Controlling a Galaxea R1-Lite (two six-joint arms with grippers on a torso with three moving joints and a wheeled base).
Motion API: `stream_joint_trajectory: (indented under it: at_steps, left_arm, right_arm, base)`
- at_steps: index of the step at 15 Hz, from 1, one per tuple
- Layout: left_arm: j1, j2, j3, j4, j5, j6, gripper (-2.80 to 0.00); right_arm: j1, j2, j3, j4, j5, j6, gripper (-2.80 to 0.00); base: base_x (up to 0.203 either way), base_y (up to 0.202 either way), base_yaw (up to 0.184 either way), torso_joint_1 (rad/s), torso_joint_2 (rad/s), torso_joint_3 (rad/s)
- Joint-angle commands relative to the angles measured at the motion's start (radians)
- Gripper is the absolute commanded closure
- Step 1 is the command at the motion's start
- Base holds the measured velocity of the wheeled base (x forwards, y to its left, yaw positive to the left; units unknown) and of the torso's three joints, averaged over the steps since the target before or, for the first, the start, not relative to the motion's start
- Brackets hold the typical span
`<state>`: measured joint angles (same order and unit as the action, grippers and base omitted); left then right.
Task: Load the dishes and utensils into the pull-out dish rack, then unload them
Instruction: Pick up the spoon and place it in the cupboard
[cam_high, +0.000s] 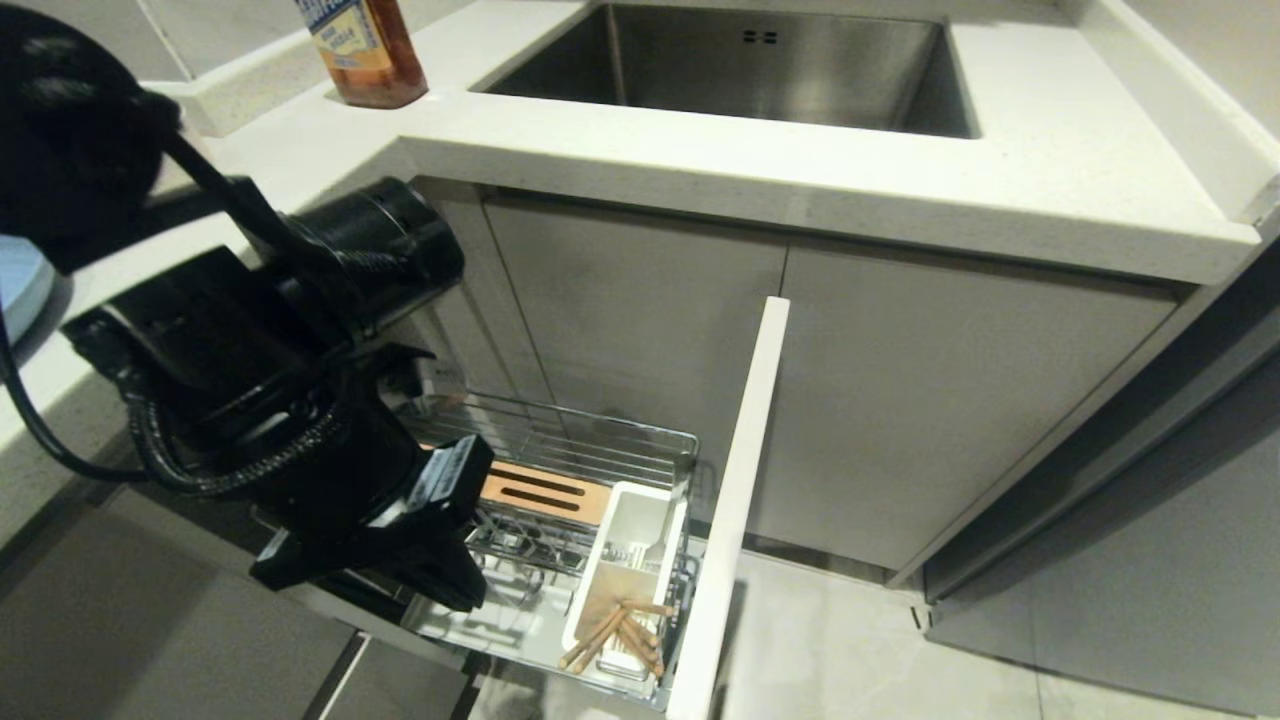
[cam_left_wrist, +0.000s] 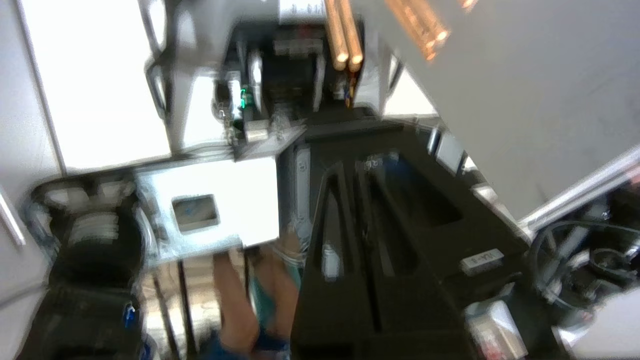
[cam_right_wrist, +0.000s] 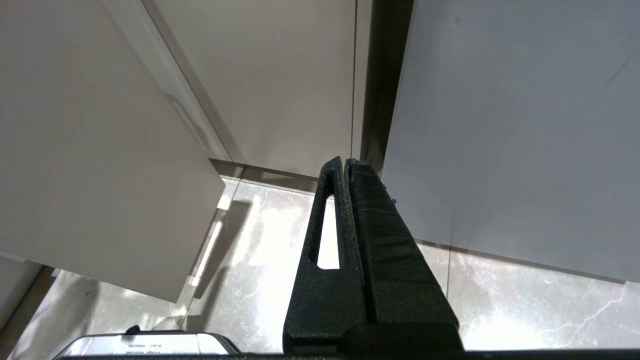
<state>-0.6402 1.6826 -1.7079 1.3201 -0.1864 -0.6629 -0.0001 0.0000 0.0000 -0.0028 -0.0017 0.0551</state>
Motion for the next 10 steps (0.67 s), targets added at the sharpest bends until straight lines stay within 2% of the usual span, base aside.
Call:
stream_joint_trajectory:
  at_steps: [1,2,4,5,7,8,10]
  left_arm:
    - [0.001,-0.139,-0.003,0.007,0.036,-0.006,0.0]
    - [0.003,-0.193,-0.007,0.006,0.107,-0.007,0.0]
    - [0.018,-0.274,-0.049,0.006,0.318,-0.005,0.0]
    - [0.031,-0.296,-0.093,0.006,0.398,-0.003,0.0]
    - [0.077,-0.307,-0.192,0.004,0.511,0.02,0.0]
    - [0.125,-0.308,-0.23,-0.007,0.57,0.049,0.0]
    - [0.206,-0.313,-0.24,-0.057,0.711,0.087,0.0]
  right_arm:
    - [0.0,0.002,0.0,0.0,0.0,0.0,0.0]
    - [0.0,0.0,0.0,0.0,0.0,0.0,0.0]
    - [0.0,0.0,0.0,0.0,0.0,0.0,0.0]
    - [0.0,0.001,0.0,0.0,0.0,0.0,0.0]
    - [0.0,0.0,0.0,0.0,0.0,0.0,0.0]
    - [0.0,0.0,0.0,0.0,0.0,0.0,0.0]
    - [0.0,0.001,0.0,0.0,0.0,0.0,0.0]
  base:
    - [0.0,0.0,0.0,0.0,0.0,0.0]
    - [0.0,0.0,0.0,0.0,0.0,0.0]
    - [0.0,0.0,0.0,0.0,0.0,0.0]
    - [0.0,0.0,0.0,0.0,0.0,0.0]
    - [0.0,0.0,0.0,0.0,0.0,0.0]
    - [0.0,0.0,0.0,0.0,0.0,0.0]
    - [0.0,0.0,0.0,0.0,0.0,0.0]
